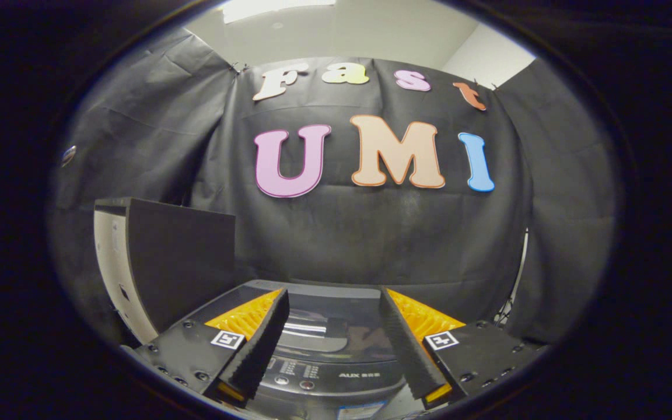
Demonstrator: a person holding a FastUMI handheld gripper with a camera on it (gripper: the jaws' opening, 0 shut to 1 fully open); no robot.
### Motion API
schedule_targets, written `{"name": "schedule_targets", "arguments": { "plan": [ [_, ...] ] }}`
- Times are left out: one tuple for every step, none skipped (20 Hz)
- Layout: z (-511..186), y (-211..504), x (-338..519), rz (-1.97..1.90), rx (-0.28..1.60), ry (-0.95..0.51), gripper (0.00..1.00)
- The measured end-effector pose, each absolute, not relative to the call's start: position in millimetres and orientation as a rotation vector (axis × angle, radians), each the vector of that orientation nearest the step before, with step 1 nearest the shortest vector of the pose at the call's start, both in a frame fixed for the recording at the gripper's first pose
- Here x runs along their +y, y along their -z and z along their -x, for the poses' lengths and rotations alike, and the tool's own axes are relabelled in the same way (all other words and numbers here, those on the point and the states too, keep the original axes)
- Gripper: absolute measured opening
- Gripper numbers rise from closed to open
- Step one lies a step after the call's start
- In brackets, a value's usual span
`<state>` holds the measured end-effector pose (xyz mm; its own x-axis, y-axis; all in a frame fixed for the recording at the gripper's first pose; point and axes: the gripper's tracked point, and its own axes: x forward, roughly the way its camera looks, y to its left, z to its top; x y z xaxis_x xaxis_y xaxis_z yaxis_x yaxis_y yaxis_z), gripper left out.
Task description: Put the clothes into the washing machine and then close the washing machine lid.
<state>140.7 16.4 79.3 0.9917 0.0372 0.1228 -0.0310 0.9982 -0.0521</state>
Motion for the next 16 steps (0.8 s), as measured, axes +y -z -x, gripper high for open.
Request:
{"name": "schedule_targets", "arguments": {
  "plan": [
    [-136.0, -77.0, 11.8, 0.053, -0.137, -0.03, 0.97],
    [-132.2, -73.2, 9.1, 0.052, -0.147, -0.025, 0.97],
    [-127.9, -68.5, 6.4, 0.054, -0.151, -0.021, 0.97],
    [-125.3, -61.7, 3.3, 0.053, -0.15, -0.015, 0.97],
    [-123.4, -56.0, 1.2, 0.05, -0.146, -0.013, 0.96],
    [-120.5, -49.5, -1.3, 0.045, -0.139, -0.009, 0.97],
    [-116.8, -45.2, -4.9, 0.039, -0.138, -0.004, 0.97],
    [-112.9, -41.3, -7.7, 0.034, -0.142, 0.001, 0.96],
    [-110.7, -37.9, -9.7, 0.026, -0.145, 0.001, 0.96],
    [-109.5, -30.4, -11.2, 0.015, -0.136, -0.002, 0.96],
    [-107.1, -23.5, -12.2, 0.002, -0.125, -0.009, 0.96],
    [-103.4, -15.5, -14.7, -0.013, -0.108, -0.007, 0.96],
    [-100.8, -10.9, -18.3, -0.023, -0.102, 0.002, 0.96],
    [-98.6, -7.6, -23.4, -0.03, -0.097, 0.015, 0.96],
    [-97.1, -3.3, -28.2, -0.034, -0.092, 0.031, 0.96],
    [-96.7, 0.7, -32.8, -0.036, -0.084, 0.05, 0.96]
  ]
}}
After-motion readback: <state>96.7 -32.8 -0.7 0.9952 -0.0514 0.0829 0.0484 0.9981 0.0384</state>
